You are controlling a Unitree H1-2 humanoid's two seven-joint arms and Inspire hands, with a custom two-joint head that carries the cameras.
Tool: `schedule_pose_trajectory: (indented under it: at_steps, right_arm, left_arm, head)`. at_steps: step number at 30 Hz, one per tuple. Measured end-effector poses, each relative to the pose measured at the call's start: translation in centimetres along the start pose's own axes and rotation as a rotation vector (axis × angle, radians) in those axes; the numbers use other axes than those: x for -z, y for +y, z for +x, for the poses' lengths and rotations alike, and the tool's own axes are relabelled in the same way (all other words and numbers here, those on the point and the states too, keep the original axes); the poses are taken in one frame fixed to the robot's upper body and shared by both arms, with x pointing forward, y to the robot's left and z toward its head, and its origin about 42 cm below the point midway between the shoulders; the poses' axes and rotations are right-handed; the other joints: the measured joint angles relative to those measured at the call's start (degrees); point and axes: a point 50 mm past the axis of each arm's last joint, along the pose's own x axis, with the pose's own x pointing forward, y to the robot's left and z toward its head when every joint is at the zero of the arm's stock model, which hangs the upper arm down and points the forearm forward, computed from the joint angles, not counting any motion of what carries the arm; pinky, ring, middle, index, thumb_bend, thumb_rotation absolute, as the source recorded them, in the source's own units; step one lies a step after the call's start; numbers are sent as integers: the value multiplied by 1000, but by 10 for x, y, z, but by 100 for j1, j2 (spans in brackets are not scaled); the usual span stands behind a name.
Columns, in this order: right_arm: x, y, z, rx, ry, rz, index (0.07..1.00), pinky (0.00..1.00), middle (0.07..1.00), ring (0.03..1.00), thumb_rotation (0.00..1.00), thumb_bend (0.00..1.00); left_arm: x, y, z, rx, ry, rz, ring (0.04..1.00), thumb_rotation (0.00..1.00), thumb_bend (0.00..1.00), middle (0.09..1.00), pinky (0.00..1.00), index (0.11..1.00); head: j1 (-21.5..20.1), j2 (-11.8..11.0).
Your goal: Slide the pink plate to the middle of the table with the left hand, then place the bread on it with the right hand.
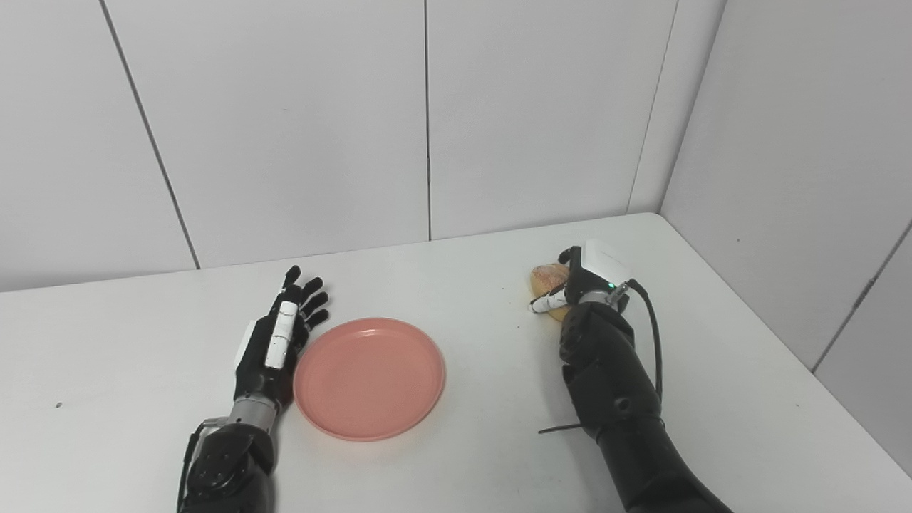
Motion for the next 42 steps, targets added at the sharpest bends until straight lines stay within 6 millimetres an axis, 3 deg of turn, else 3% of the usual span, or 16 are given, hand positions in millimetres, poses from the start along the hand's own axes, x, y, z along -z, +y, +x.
schedule_pose_trajectory:
  at_steps: [10, 17, 20, 23, 26, 30, 32, 36, 42]
  right_arm:
    - [1, -1, -2, -3, -6, 11, 754, 222, 510, 406, 0, 530]
    - [-2, -3, -7, -23, -34, 15, 530, 275, 488, 394, 0, 515]
    - [-10, -7, -18, -39, -95, 34, 486, 328, 506, 423, 0, 518]
    - [-23, -16, -34, -28, -179, 50, 532, 295, 479, 391, 0, 515]
    - [-36, -28, -44, -6, -242, 69, 531, 298, 470, 396, 0, 516]
    - [-51, -44, -60, 26, -319, 95, 501, 219, 494, 399, 0, 517]
    - [-59, -50, -69, 35, -368, 100, 538, 233, 454, 373, 0, 512]
    - [-74, -60, -88, 32, -483, 84, 539, 297, 482, 391, 0, 512]
    - [-73, -65, -93, -53, -659, 34, 515, 349, 507, 412, 0, 515]
  left_arm:
    - [0, -1, -2, 1, 2, -4, 902, 853, 821, 919, 885, 986]
    - [0, -3, -3, 5, 1, 2, 897, 859, 811, 916, 880, 987]
    - [0, -3, -3, 5, 3, 3, 895, 857, 811, 914, 876, 986]
    - [0, -4, -3, 1, 7, 12, 892, 853, 805, 910, 872, 988]
    - [1, -5, -3, 2, 9, 13, 894, 847, 812, 912, 875, 990]
    - [1, -7, -3, 0, 10, 15, 893, 860, 820, 913, 858, 993]
    - [1, -8, -2, 3, 13, 24, 891, 884, 800, 912, 847, 996]
    - [2, -12, -2, 1, 19, 49, 893, 902, 796, 910, 848, 999]
    - [5, -20, -1, 1, 24, 48, 889, 882, 812, 909, 856, 996]
  head:
    - [9, 18]
    - [88, 35]
    - [166, 35]
    - [289, 26]
    - [351, 35]
    - [526, 44]
    - [632, 44]
    - [852, 35]
    - [1265, 44]
